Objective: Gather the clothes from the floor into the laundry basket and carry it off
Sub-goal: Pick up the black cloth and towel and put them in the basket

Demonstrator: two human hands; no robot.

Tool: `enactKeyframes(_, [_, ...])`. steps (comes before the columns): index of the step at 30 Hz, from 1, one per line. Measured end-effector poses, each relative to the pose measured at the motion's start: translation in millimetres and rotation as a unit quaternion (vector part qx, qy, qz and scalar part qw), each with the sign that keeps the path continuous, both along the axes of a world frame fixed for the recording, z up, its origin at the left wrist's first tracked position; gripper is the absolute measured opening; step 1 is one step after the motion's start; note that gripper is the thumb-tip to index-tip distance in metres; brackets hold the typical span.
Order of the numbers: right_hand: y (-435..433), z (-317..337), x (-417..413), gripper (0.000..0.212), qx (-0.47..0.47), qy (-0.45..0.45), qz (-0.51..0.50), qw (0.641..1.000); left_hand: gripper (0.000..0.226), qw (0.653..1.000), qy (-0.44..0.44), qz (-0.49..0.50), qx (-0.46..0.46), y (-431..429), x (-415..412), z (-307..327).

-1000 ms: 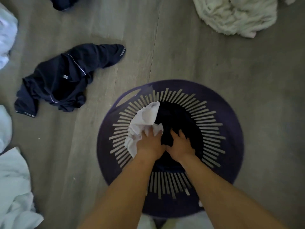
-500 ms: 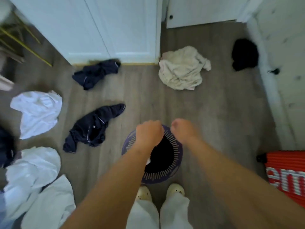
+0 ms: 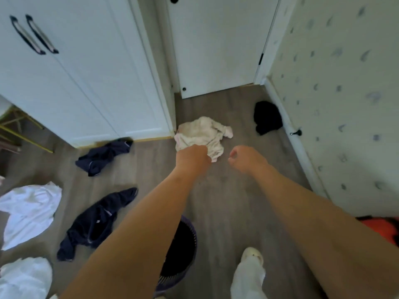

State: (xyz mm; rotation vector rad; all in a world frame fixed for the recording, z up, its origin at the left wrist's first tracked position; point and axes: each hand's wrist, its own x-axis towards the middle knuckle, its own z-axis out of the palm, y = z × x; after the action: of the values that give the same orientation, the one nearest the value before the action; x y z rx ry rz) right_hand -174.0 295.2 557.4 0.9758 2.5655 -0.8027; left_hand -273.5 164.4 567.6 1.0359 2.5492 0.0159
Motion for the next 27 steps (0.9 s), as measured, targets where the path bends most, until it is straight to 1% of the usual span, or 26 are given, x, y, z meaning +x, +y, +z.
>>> enactKeyframes(5, [129.7, 22.0, 18.9, 0.031, -0.017, -0.007, 0.009, 1.0, 0.032, 0.998, -0.038, 0.051, 0.001, 105.4, 8.5, 20.1])
enactKeyframes(7, [170.6, 29.5, 24.3, 0.032, -0.022, -0.005, 0.007, 1.0, 0.034, 0.997, -0.032, 0.064, 0.009, 137.1, 10.7, 25.5])
enactKeyframes(10, [215.9, 33.2, 26.5, 0.034, -0.032, 0.011, -0.007, 0.999, 0.033, 0.997, -0.029, 0.069, 0.019, 175.0, 7.4, 26.7])
enactKeyframes(14, [261.9, 25.3, 15.7, 0.043, -0.046, 0.01, -0.009, 0.999, 0.032, 0.997, -0.026, 0.063, 0.019, 224.6, -7.1, 23.4])
enactKeyframes(17, [294.2, 14.4, -2.0, 0.049, -0.034, 0.001, -0.015, 0.999, 0.033, 0.997, -0.033, 0.057, 0.029, 264.9, -27.0, 14.4])
enactKeyframes(21, [347.4, 0.3, -41.4, 0.05, -0.03, -0.016, -0.027, 0.999, 0.029, 0.992, -0.092, 0.08, 0.029, 327.7, -66.8, -0.2])
enactKeyframes(24, [401.2, -5.6, -87.8, 0.047, -0.029, -0.017, -0.039, 0.999, 0.019, 0.987, -0.141, 0.071, 0.006, 386.4, -112.8, -13.6])
enactKeyframes(25, [419.2, -7.8, -102.1, 0.046, -0.03, -0.016, -0.042, 0.999, 0.019, 0.988, -0.143, 0.06, 0.007, 405.4, -127.3, -18.3])
enactKeyframes(27, [450.6, -14.3, -126.4, 0.044, -0.034, -0.013, -0.054, 0.998, 0.023, 0.991, -0.116, 0.049, 0.033, 440.5, -153.2, -26.9])
